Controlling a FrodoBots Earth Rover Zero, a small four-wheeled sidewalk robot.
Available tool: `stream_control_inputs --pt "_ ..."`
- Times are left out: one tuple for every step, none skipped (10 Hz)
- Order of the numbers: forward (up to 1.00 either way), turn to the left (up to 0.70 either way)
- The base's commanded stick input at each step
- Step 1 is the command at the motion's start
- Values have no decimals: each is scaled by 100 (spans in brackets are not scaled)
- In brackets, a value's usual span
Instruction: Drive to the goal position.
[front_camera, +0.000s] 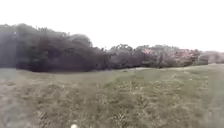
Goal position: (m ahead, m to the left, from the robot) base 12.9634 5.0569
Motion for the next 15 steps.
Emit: stream_control_inputs --pt "0 0" --pt "0 0" --pt "0 0" --pt "0 0" --pt "0 0" --pt "0 0" --pt "0 0" --pt "70 0" --pt "70 0" --pt "70 0" --pt "70 0" --pt "70 0" --pt "70 -12" --pt "70 -27" --pt "70 -33"
